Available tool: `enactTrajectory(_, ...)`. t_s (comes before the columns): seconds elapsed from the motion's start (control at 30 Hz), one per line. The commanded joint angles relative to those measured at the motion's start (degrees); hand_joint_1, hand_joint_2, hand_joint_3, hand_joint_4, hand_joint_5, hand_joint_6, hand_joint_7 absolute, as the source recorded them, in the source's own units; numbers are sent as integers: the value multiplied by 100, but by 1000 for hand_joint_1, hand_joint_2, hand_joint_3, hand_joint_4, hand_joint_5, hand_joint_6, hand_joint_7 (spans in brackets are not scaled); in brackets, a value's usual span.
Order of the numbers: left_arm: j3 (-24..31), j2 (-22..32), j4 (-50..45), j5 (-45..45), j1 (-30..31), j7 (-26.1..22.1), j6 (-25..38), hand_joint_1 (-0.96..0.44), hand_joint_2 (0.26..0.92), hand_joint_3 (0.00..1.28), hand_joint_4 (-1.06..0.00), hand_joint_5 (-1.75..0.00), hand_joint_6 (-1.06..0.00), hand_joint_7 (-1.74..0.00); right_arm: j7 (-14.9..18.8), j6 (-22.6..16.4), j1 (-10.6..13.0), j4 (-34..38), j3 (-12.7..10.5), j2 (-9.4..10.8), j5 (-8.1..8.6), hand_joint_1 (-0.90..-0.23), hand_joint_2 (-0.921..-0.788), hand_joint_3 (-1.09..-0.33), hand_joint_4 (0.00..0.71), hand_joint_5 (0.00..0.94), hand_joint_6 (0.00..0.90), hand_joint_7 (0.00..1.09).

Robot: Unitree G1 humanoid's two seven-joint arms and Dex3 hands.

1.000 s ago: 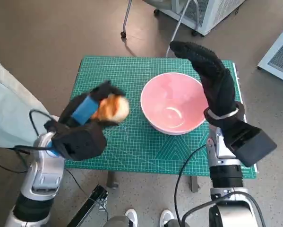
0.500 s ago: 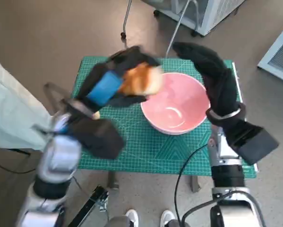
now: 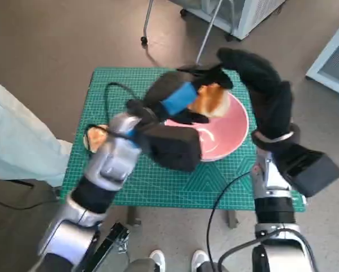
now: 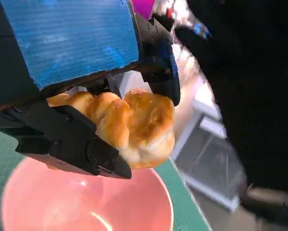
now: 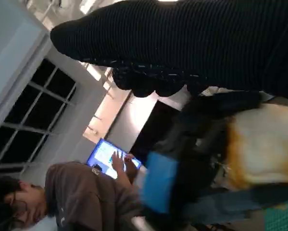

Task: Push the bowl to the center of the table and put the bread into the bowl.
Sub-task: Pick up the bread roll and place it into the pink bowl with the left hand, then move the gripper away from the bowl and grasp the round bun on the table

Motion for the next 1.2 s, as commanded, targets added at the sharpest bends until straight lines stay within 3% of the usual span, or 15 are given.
enactTrajectory(0.03,-160,-61,680,-45,-263,-477,10,-16,904,173,-475,-1132,-415,-1189,34,47,181,-33,-31,-13,30,-666,-921,-760,266,14,-1,751)
enactTrajectory(0.1,-285,30,720,-44,-353,-1084,301,-46,853,216,-225,-550,-171,-813,19,44,193,-55,-45,-32,15,-672,-921,-755,262,12,-1,736)
enactTrajectory(0.23,-368,138,804,-93,-603,-1957,646,-87,798,217,-46,-115,-37,-524,10,25,201,-67,-91,-90,6,-683,-921,-749,261,11,-1,726)
enactTrajectory(0.63,-213,303,645,-129,-334,-1932,441,-193,784,177,0,0,0,-466,-26,93,224,-105,-173,-37,116,-685,-921,-741,259,10,-1,721)
enactTrajectory(0.93,184,883,-148,-368,-20,-2022,82,-223,820,128,-23,-9,-15,-528,-81,46,241,-110,-173,46,76,-685,-921,-730,262,11,-1,721)
enactTrajectory(1.1,624,1390,-832,-647,270,-2181,3,-243,854,79,-127,-40,-113,-579,-162,39,279,-189,-162,68,14,-684,-921,-729,262,11,-1,724)
enactTrajectory(1.2,1078,1838,-1288,-1000,559,-2405,-40,-235,874,46,-191,-35,-197,-522,-204,56,315,-253,-162,67,14,-688,-921,-730,262,11,-1,728)
